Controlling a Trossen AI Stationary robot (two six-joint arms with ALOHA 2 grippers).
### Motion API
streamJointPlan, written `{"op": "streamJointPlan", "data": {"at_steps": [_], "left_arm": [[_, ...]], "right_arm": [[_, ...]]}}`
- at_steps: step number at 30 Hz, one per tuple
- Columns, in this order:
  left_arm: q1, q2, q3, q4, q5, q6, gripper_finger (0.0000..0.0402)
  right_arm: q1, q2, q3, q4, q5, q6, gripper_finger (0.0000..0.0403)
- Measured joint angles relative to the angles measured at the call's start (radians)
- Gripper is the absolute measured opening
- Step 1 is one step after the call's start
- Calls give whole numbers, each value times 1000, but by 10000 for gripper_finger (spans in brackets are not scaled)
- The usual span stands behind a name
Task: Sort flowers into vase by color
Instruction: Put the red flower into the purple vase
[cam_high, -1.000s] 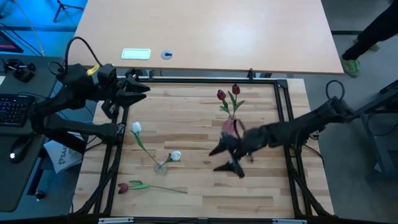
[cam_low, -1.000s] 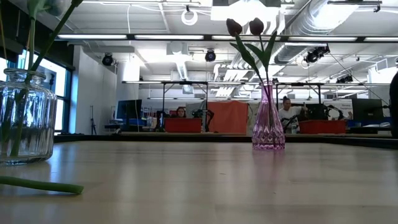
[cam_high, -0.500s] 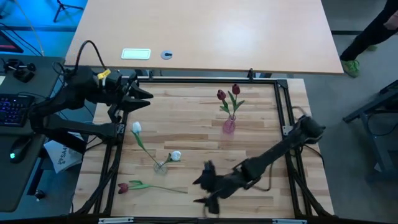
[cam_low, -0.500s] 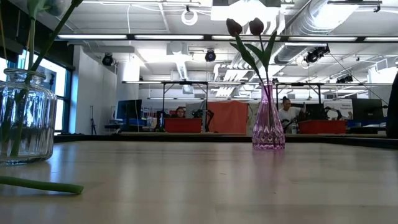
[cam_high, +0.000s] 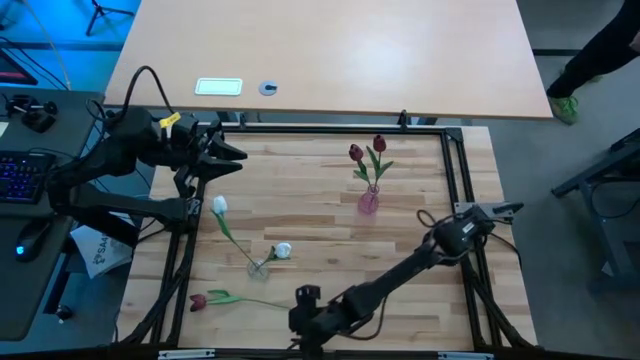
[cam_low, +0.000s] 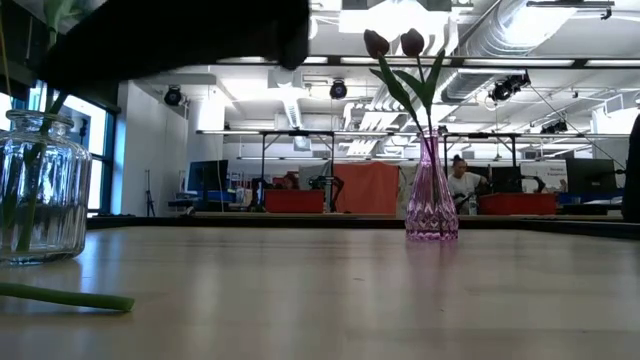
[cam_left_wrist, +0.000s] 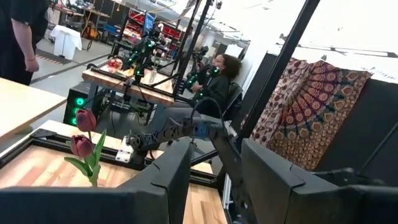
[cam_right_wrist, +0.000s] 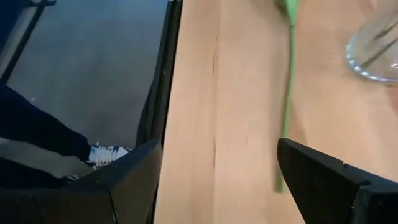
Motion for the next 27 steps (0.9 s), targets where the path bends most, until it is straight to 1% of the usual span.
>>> {"op": "streamJointPlan", "data": {"at_steps": [5,10,17,21,24,27], "left_arm": [[0,1,0,-1,0,-21,131],[0,1,0,-1,0,-71,131],[0,1,0,-1,0,-71,131],[0,1,0,-1,0,-71,131],[0,1,0,-1,0,-71,131],[0,1,0,-2,0,-71,131]], "right_arm": [[-6,92,59,1,22,0,314],[-15,142,62,16,44,12,314],[-22,153,62,59,77,34,314],[-25,153,62,102,121,1,314],[-34,152,62,93,160,-18,314],[-55,165,62,95,165,-19,306]]}}
